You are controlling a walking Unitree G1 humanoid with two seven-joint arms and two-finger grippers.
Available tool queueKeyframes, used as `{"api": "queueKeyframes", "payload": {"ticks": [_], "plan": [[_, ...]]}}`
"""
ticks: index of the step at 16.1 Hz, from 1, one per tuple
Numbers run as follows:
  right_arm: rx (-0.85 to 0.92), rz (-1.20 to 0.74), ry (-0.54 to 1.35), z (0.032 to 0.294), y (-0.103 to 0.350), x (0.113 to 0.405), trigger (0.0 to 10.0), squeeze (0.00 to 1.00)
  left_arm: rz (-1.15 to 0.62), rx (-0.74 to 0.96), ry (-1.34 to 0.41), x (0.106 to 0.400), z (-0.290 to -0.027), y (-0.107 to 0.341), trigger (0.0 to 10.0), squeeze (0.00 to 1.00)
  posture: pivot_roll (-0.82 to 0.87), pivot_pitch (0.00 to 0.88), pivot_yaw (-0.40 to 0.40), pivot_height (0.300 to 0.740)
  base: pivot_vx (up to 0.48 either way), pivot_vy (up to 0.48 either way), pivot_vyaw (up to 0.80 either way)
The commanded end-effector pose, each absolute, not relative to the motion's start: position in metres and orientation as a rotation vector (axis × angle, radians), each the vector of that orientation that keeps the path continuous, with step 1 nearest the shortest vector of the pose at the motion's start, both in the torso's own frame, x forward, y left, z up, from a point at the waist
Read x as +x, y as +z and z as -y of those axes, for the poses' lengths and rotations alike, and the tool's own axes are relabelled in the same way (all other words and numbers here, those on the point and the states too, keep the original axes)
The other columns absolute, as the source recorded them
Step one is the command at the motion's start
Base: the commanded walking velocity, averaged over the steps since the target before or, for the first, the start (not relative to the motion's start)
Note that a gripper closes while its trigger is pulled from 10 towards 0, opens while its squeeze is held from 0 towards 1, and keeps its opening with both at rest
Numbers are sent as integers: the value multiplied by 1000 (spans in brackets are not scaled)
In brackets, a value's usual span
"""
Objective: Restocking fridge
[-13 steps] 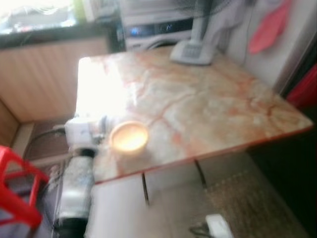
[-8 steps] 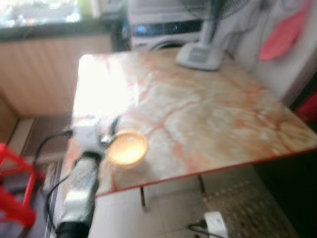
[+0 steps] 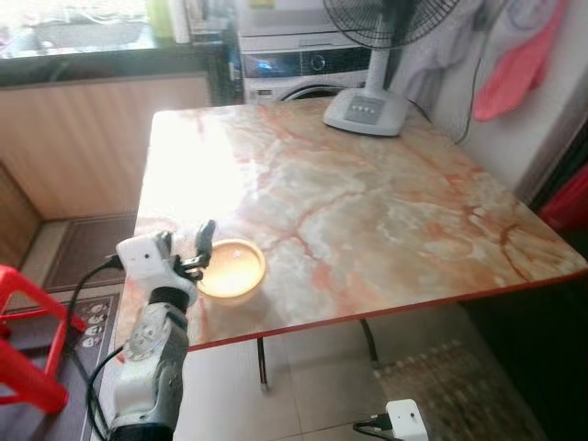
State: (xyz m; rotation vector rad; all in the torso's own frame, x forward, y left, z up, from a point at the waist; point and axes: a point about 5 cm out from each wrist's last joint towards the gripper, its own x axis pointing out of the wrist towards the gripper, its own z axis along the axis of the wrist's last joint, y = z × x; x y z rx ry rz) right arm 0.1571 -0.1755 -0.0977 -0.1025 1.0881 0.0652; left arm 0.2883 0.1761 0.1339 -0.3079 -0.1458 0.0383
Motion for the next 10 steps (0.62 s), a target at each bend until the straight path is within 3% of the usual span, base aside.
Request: {"api": "queueKeyframes", "payload": {"ticks": [1,2,8,9,10], "plan": [[-106,-1084,64,176,-98,157,10000,0,144,-296,43,286,-178,137,10000,0,68,0,-1,740,0,0,0],[-107,-1086,65,176,-98,157,10000,0,117,-309,83,280,-186,133,10000,1000,76,0,-4,740,0,0,0],[-115,-1084,69,177,-97,158,10000,0,29,-382,158,282,-201,108,10000,1000,63,0,-3,740,0,0,0],[-117,-1084,68,178,-97,158,10000,0,10,-392,145,282,-200,105,10000,141,64,0,-4,740,0,0,0],[-119,-1084,70,178,-97,158,10000,0,-4,-403,139,283,-200,102,10000,0,66,0,-6,740,0,0,0]]}}
